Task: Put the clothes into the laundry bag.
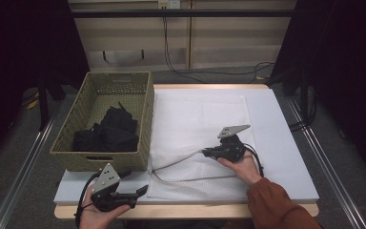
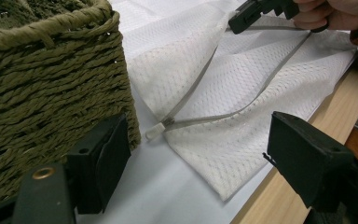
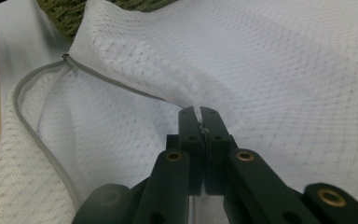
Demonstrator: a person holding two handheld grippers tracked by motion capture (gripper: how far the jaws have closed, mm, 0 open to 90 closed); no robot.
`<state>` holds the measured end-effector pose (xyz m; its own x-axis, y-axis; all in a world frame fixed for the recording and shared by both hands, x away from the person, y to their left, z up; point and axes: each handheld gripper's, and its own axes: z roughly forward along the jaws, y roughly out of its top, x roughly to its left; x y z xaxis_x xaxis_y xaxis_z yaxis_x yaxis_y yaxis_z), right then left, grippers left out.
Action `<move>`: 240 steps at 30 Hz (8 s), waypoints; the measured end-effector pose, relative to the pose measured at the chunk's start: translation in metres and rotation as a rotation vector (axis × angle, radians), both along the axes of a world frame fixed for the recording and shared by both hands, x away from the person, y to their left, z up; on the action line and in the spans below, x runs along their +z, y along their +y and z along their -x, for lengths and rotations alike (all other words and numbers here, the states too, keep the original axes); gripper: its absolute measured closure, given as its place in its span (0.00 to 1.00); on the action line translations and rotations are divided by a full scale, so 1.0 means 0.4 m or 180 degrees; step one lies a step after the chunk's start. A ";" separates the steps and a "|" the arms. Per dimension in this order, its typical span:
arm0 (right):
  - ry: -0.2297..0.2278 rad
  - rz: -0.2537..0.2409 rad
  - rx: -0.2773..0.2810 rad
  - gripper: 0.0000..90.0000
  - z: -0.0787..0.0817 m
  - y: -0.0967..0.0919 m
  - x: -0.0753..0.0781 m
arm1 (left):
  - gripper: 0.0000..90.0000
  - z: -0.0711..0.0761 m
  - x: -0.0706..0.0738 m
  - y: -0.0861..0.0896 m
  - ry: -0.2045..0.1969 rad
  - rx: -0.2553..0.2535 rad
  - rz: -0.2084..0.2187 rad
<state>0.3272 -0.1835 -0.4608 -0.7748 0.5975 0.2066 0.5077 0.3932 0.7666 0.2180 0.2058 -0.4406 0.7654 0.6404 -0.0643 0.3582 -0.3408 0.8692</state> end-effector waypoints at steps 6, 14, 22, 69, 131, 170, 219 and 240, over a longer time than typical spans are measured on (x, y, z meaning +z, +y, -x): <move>-0.0020 -0.0109 -0.0002 0.99 0.001 -0.005 0.015 | 0.23 0.000 0.000 0.000 -0.0012 -0.0010 -0.0003; -0.0045 -0.0239 -0.0028 0.99 0.004 -0.012 0.034 | 0.23 0.003 0.003 0.001 -0.0030 0.0002 0.0003; -0.0050 -0.0343 -0.0008 0.99 0.004 -0.015 0.049 | 0.23 0.004 0.003 0.000 -0.0012 -0.0006 0.0044; -0.0350 -0.0628 0.0036 0.99 -0.030 -0.029 0.168 | 0.20 0.006 0.005 -0.001 -0.0103 0.0003 0.0169; -0.0297 -0.0678 0.0108 0.99 -0.034 -0.036 0.151 | 0.17 -0.274 0.220 0.108 -0.0143 0.0414 -0.0084; -0.0198 -0.0705 0.0115 0.99 -0.043 -0.037 0.133 | 0.10 -0.541 0.080 0.176 0.1082 0.0728 -0.1052; -0.0239 -0.0620 0.0092 0.98 -0.037 -0.034 0.133 | 0.07 -0.579 -0.022 0.111 0.1817 0.0131 -0.1948; -0.0222 -0.0597 0.0091 0.98 -0.039 -0.028 0.130 | 0.73 -0.577 0.011 0.104 0.2045 0.0139 -0.1874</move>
